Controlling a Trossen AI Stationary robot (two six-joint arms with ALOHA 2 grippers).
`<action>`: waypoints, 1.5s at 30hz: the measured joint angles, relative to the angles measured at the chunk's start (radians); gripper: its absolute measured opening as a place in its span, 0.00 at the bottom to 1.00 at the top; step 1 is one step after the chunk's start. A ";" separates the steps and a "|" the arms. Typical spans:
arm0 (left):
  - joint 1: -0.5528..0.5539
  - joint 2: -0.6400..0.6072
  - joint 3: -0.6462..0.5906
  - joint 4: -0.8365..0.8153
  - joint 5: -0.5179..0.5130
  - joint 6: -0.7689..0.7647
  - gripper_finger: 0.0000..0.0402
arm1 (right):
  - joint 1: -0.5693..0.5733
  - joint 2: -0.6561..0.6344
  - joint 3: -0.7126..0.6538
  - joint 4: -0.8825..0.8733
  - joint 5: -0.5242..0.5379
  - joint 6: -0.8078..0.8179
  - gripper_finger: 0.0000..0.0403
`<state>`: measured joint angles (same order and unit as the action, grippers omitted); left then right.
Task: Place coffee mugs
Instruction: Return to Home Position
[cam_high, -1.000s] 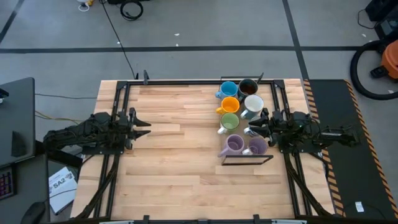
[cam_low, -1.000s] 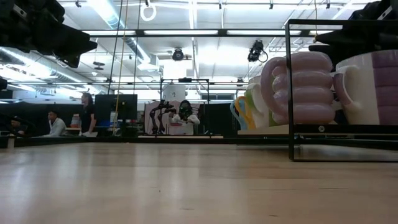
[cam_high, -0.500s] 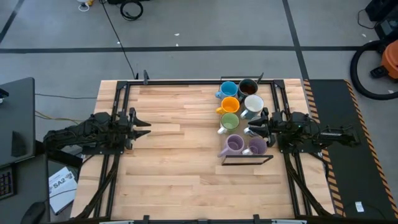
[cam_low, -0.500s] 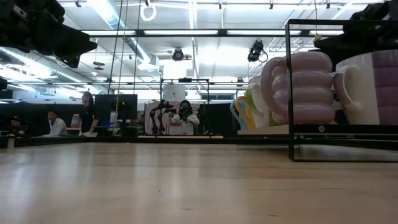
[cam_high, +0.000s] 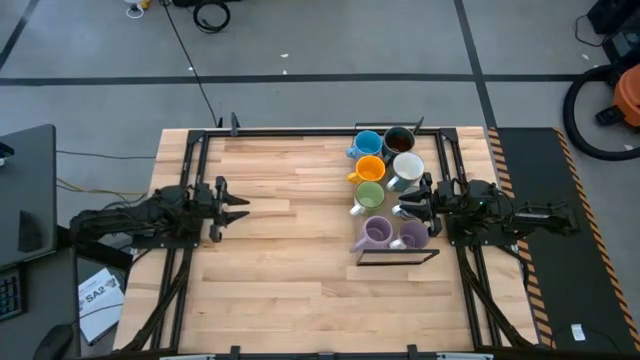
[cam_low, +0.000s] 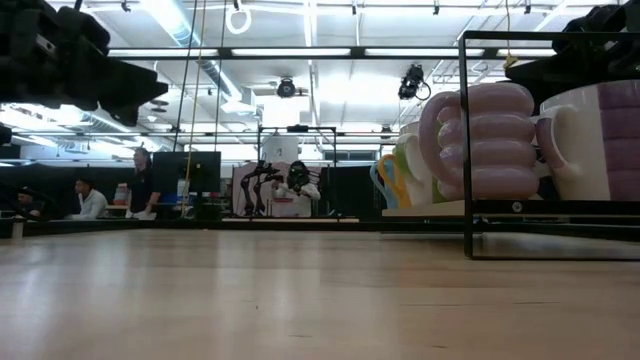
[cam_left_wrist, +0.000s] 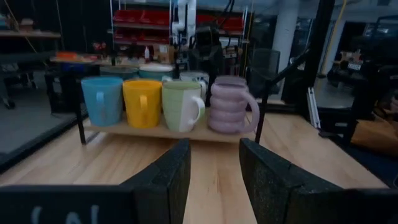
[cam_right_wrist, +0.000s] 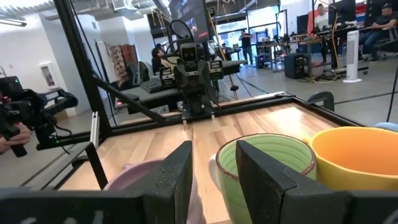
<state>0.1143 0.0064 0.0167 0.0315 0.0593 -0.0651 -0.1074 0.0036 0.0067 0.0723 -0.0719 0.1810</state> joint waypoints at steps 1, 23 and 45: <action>0.000 -0.001 -0.007 0.013 -0.001 0.000 0.36 | 0.000 0.000 0.000 0.000 0.000 0.000 0.32; 0.001 0.035 -0.008 -0.003 0.000 0.075 0.36 | 0.000 0.000 0.000 0.006 0.000 0.002 0.32; 0.001 0.046 -0.010 0.035 -0.019 0.077 0.36 | 0.000 0.000 0.000 0.008 0.000 0.002 0.32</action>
<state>0.1150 0.0525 0.0071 0.0669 0.0408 0.0116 -0.1070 0.0036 0.0070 0.0803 -0.0719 0.1833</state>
